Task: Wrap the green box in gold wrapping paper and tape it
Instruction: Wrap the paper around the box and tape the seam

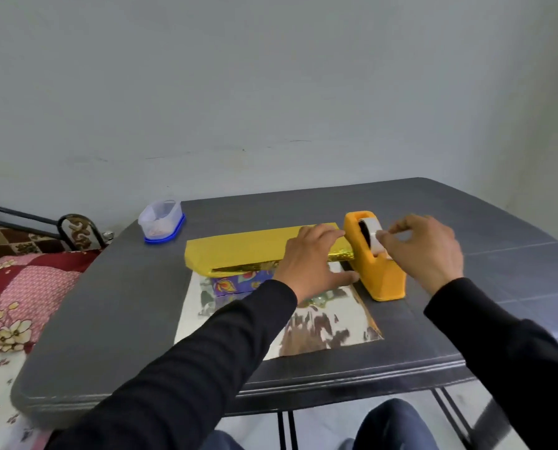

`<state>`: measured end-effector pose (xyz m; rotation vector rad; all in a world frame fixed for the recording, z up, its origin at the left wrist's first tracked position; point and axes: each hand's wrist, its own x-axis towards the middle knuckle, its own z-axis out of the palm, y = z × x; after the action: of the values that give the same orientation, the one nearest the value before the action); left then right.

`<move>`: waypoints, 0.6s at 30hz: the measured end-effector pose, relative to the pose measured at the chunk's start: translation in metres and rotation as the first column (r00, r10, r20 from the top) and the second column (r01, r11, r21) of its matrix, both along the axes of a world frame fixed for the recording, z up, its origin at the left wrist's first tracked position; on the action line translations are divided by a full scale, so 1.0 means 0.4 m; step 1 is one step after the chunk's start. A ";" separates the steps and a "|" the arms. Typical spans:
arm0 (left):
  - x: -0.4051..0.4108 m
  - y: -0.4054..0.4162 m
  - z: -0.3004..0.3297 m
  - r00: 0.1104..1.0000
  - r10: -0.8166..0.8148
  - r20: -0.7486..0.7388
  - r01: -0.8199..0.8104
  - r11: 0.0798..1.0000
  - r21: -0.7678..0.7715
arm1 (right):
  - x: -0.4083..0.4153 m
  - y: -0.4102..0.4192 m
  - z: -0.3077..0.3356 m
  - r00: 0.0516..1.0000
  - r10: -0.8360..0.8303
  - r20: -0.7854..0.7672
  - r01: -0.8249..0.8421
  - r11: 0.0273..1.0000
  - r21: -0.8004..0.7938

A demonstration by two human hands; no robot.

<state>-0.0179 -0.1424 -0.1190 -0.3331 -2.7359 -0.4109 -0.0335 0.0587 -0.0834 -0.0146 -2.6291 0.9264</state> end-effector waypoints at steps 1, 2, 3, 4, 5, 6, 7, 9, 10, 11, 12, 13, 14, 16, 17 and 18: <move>-0.018 0.031 0.001 1.000 -0.012 0.019 0.012 1.000 -0.015 | -0.017 0.019 0.001 0.995 -0.015 0.099 0.017 1.000 -0.017; -0.036 0.062 0.004 0.999 -0.026 0.045 0.027 0.999 -0.018 | -0.032 0.036 0.000 0.979 -0.008 0.205 0.027 0.995 -0.092; -0.052 0.087 0.006 0.997 -0.033 0.076 0.035 0.999 -0.019 | -0.046 0.046 -0.005 0.953 0.031 0.302 0.034 0.977 -0.210; -0.066 0.105 0.008 0.994 -0.035 0.103 0.038 0.999 -0.028 | -0.056 0.050 -0.009 0.918 0.085 0.388 0.055 0.940 -0.336; -0.081 0.124 0.008 0.991 -0.034 0.126 0.040 0.998 -0.041 | -0.063 0.058 -0.010 0.878 0.144 0.457 0.082 0.895 -0.439; -0.092 0.132 0.008 0.988 -0.027 0.150 0.035 0.998 -0.051 | -0.069 0.061 -0.010 0.839 0.204 0.504 0.095 0.858 -0.505; -0.100 0.135 0.008 0.985 -0.019 0.174 0.029 0.998 -0.057 | -0.076 0.063 -0.009 0.809 0.246 0.534 0.098 0.839 -0.535; -0.112 0.133 0.007 0.979 -0.009 0.205 0.023 0.998 -0.066 | -0.093 0.069 -0.006 0.774 0.291 0.562 0.094 0.825 -0.557; -0.114 0.131 0.006 0.978 -0.006 0.210 0.022 0.997 -0.077 | -0.101 0.069 -0.003 0.762 0.306 0.571 0.098 0.816 -0.569; -0.114 0.127 0.006 0.978 -0.001 0.209 0.020 0.996 -0.088 | -0.105 0.067 0.001 0.749 0.323 0.579 0.105 0.805 -0.584; -0.113 0.127 0.007 0.978 0.003 0.208 0.017 0.995 -0.098 | -0.107 0.068 0.006 0.740 0.338 0.582 0.115 0.788 -0.605; -0.110 0.129 0.008 0.979 0.009 0.203 0.013 0.994 -0.106 | -0.110 0.069 0.010 0.735 0.356 0.577 0.129 0.762 -0.635; -0.108 0.130 0.009 0.981 0.015 0.195 0.006 0.994 -0.110 | -0.113 0.069 0.012 0.734 0.376 0.566 0.146 0.726 -0.672; -0.104 0.133 0.009 0.983 0.028 0.179 -0.007 0.993 -0.115 | -0.111 0.077 0.009 0.739 0.422 0.526 0.183 0.625 -0.759; -0.102 0.135 0.006 0.985 0.031 0.168 -0.012 0.993 -0.115 | -0.105 0.082 0.002 0.749 0.441 0.495 0.191 0.573 -0.797; -0.100 0.137 0.003 0.987 0.031 0.157 -0.013 0.993 -0.115 | -0.095 0.088 -0.008 0.761 0.463 0.455 0.186 0.517 -0.836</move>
<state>-0.0578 -0.0876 -0.1180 -0.3108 -2.9234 -0.2866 -0.0713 0.0938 -0.0867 -0.4302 -2.3425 2.6255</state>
